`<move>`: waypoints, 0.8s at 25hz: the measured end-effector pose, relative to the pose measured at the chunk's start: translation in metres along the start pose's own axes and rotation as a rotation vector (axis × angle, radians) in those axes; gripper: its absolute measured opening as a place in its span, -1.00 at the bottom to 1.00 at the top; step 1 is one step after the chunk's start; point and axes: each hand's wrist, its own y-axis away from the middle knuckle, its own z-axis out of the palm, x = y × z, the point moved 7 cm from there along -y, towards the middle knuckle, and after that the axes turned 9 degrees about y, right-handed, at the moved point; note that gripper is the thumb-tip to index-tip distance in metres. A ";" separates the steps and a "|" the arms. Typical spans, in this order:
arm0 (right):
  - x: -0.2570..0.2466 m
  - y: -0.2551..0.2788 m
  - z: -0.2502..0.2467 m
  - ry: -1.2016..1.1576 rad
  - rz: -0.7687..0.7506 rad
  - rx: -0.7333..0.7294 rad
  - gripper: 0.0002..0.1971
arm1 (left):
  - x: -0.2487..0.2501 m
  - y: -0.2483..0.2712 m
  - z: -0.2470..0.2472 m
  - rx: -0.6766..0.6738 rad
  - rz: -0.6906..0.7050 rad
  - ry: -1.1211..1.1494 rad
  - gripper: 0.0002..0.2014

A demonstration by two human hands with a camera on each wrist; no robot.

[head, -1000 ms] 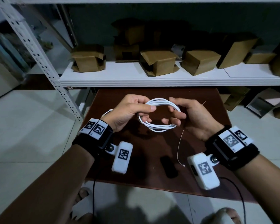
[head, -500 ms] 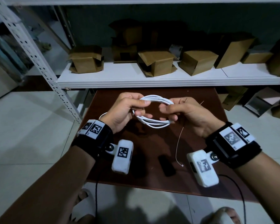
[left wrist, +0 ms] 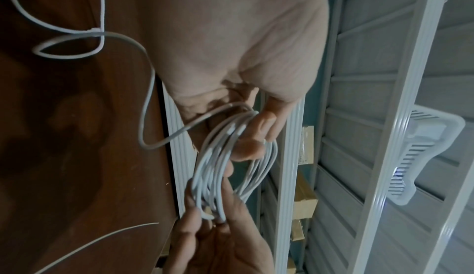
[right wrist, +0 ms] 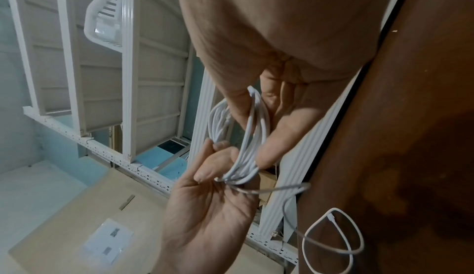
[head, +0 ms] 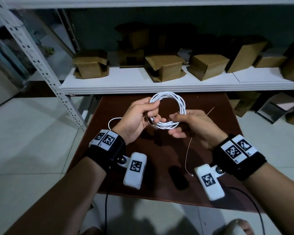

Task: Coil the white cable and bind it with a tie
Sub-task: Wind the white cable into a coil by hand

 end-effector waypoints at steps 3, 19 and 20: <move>-0.001 0.001 -0.005 0.038 -0.024 0.056 -0.83 | 0.002 0.003 -0.007 0.027 -0.008 -0.073 -0.70; -0.004 -0.004 -0.025 0.156 -0.056 0.185 -0.84 | 0.015 0.005 -0.023 0.054 0.012 -0.171 -0.79; -0.001 -0.007 -0.026 0.161 -0.051 0.179 -0.82 | 0.012 0.005 -0.020 0.022 0.001 -0.157 -0.79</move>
